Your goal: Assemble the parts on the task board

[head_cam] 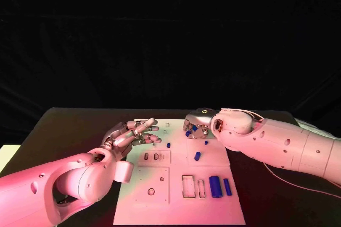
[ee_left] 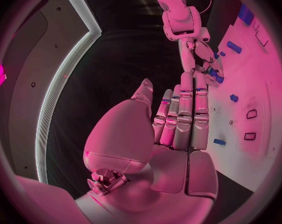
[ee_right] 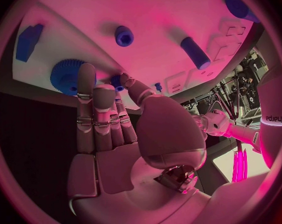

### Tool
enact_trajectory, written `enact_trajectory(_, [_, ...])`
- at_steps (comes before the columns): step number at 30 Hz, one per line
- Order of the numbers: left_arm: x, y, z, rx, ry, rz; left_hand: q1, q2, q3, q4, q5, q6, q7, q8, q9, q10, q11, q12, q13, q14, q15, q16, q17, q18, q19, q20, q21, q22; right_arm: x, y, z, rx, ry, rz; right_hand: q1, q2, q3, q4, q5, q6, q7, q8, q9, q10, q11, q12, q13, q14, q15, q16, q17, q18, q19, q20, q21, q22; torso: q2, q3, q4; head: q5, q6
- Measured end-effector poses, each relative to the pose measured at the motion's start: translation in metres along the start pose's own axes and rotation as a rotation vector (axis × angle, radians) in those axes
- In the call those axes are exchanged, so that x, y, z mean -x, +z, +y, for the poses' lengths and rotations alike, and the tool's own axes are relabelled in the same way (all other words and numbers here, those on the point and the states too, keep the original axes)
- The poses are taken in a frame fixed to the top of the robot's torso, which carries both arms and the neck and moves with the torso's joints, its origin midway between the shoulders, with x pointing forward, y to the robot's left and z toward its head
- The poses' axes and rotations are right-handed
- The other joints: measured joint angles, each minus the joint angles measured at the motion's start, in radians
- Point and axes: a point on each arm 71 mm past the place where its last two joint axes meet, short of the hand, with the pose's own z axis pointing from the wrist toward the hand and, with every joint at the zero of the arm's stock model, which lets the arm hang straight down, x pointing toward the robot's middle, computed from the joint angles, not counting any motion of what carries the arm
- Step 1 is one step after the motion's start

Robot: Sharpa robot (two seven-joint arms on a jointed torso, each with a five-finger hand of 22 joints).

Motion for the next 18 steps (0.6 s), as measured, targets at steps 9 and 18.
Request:
enact_trajectory(9, [-0.0002, 0.0002, 0.0006, 0.008, -0.004, -0.002, 0.004, 0.004, -0.003, -0.003, 0.0, -0.004, 0.004, 0.0, 0.0, -0.004, 0.004, -0.001, 0.0, -0.004, 0.004, -0.004, 0.005, 0.0, 0.0, 0.0, -0.004, -0.001, 0.0027, 0.0022, -0.0012, -0.004, 0.0, -0.002, 0.009, 0.009, 0.038, 0.014, -0.029, 0.057, -0.011, 0.016, 0.007, 0.055, -0.015, 0.012, 0.002, 0.002, -0.007, 0.104, 0.107, 0.0, 0.0, 0.0, 0.044, 0.026, 0.007, 0.0002, 0.0013, 0.003, -0.001])
enact_trajectory(18, [-0.0001, 0.0002, 0.0009, 0.012, -0.005, -0.003, 0.004, 0.004, -0.003, -0.003, 0.0, -0.004, 0.004, 0.0, 0.0, -0.004, 0.004, -0.001, 0.0, -0.008, 0.008, -0.004, 0.005, 0.0, 0.0, 0.0, -0.004, -0.001, 0.0045, 0.0006, -0.0006, -0.001, 0.004, -0.035, 0.023, 0.022, 0.081, 0.023, -0.096, 0.089, -0.021, 0.032, 0.015, 0.087, -0.019, 0.015, 0.008, 0.0, -0.018, 0.187, 0.194, 0.0, -0.005, -0.005, 0.097, 0.068, 0.012, -0.0003, 0.0048, 0.002, -0.003])
